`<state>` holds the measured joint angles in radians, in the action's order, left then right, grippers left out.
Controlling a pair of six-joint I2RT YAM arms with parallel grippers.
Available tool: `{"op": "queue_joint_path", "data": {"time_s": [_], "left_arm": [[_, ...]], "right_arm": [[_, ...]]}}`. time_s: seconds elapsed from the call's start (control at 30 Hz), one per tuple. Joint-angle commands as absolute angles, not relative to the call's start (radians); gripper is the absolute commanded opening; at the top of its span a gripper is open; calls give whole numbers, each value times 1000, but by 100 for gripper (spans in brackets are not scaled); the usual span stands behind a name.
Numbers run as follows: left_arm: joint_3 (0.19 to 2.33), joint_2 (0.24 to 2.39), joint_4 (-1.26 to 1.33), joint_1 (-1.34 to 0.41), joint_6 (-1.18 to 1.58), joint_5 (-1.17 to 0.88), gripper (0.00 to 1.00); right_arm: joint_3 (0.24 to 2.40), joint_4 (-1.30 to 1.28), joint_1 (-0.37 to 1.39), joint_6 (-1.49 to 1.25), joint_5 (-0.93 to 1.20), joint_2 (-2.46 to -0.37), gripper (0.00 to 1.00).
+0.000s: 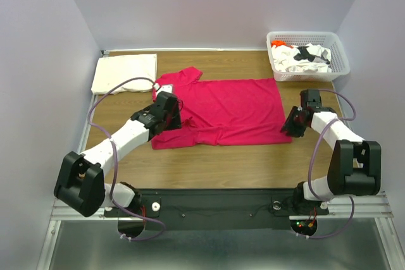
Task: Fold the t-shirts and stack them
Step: Flatten the tshirt out
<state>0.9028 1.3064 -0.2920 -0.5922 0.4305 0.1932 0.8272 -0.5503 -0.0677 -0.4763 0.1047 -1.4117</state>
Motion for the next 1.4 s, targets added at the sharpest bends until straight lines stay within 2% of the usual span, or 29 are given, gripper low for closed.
{"op": "queue_joint_path", "data": {"time_s": [0.0, 0.1, 0.37, 0.73, 0.87, 0.9, 0.97, 1.07, 1.13, 1.23, 1.33, 1.37], "left_arm": [[819, 1270, -385, -491, 520, 216, 54], [769, 1262, -388, -419, 552, 190, 49], [643, 1313, -344, -247, 565, 124, 47], [686, 1330, -365, -186, 520, 158, 48], [724, 1283, -379, -186, 508, 155, 58], [732, 1260, -379, -186, 503, 150, 66], [761, 1241, -387, -198, 497, 140, 73], [804, 1209, -399, -230, 505, 129, 84], [831, 1207, -391, -238, 520, 108, 85], [854, 1233, -367, -241, 557, 78, 88], [877, 1279, -328, -242, 594, 42, 89], [877, 1304, -307, -245, 606, 35, 89]], "right_arm": [[835, -528, -77, -486, 94, -1424, 35], [827, -517, -77, -486, 94, -1440, 35], [769, -508, -83, -488, -29, -1465, 35], [695, -544, -176, -529, -118, -1439, 35], [738, -575, -178, -499, -103, -1387, 35], [752, -575, -178, -482, -85, -1373, 36], [787, -575, -164, -437, -7, -1332, 38], [891, -577, -53, -410, 32, -1304, 40], [925, -575, 70, -406, 9, -1308, 43], [960, -554, 141, -410, 17, -1338, 48], [959, -525, 207, -407, 34, -1345, 61], [959, -519, 212, -400, 37, -1344, 62]]}}
